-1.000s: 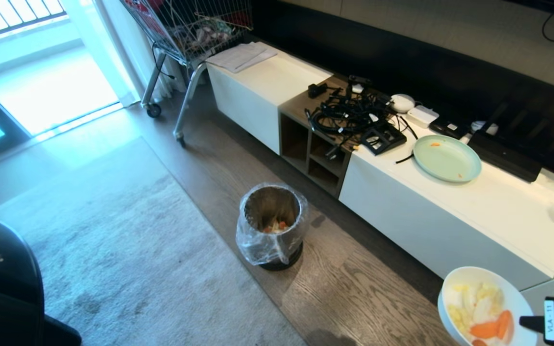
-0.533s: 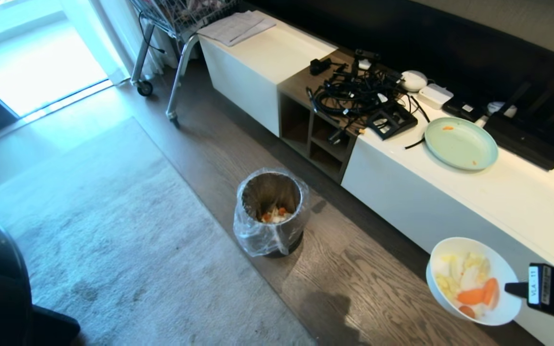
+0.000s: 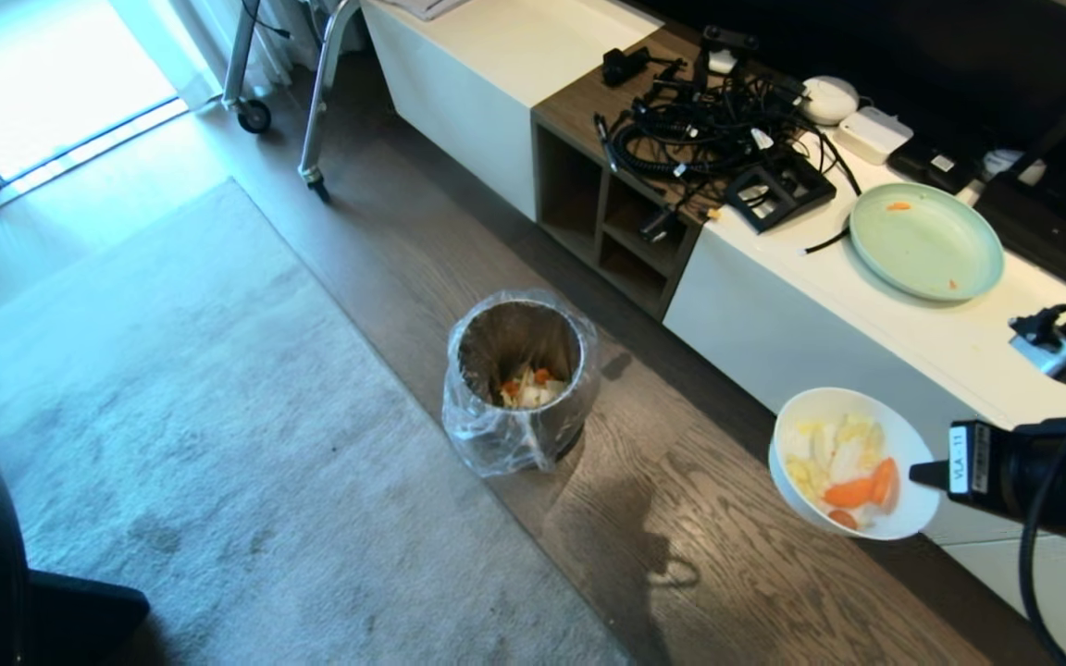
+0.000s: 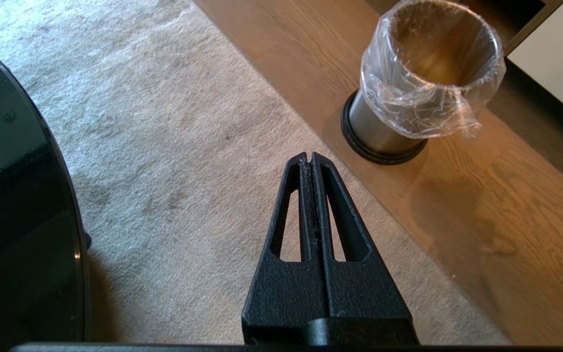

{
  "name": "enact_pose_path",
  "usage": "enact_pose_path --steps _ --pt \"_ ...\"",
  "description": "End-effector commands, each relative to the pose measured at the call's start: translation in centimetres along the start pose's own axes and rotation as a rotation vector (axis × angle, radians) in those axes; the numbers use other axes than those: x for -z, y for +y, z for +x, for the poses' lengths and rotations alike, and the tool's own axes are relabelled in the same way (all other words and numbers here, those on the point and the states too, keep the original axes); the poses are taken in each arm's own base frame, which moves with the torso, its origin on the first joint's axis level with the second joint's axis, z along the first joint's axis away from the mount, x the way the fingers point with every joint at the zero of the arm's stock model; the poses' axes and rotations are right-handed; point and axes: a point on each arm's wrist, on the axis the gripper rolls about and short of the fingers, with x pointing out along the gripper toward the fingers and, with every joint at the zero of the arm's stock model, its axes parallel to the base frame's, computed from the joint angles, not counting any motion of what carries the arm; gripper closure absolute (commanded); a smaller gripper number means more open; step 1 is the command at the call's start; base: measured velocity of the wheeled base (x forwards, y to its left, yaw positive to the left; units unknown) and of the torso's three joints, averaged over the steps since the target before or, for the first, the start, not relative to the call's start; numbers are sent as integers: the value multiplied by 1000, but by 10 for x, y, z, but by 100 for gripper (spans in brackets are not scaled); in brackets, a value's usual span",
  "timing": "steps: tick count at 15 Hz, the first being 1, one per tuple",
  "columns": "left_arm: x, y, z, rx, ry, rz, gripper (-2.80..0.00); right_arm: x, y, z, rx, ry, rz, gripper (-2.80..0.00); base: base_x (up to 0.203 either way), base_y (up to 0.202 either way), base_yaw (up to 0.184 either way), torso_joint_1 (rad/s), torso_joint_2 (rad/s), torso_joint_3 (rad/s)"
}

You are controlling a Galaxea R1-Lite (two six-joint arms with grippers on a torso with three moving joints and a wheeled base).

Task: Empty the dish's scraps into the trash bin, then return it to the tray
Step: Move the bowl over the trash can

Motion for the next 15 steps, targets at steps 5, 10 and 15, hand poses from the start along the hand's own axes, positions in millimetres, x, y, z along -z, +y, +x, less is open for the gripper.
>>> enact_pose_path --steps 5,10,15 --pt "0 0 0 -1 -1 -1 0 -16 31 14 -30 -9 -51 0 0 0 0 1 2 -195" --pt "0 0 0 -1 -1 -1 0 -27 40 15 -17 -67 -51 0 0 0 0 4 4 -194" --pt "0 0 0 -1 -1 -1 0 -36 45 12 -40 -125 -78 0 0 0 0 4 5 -187"
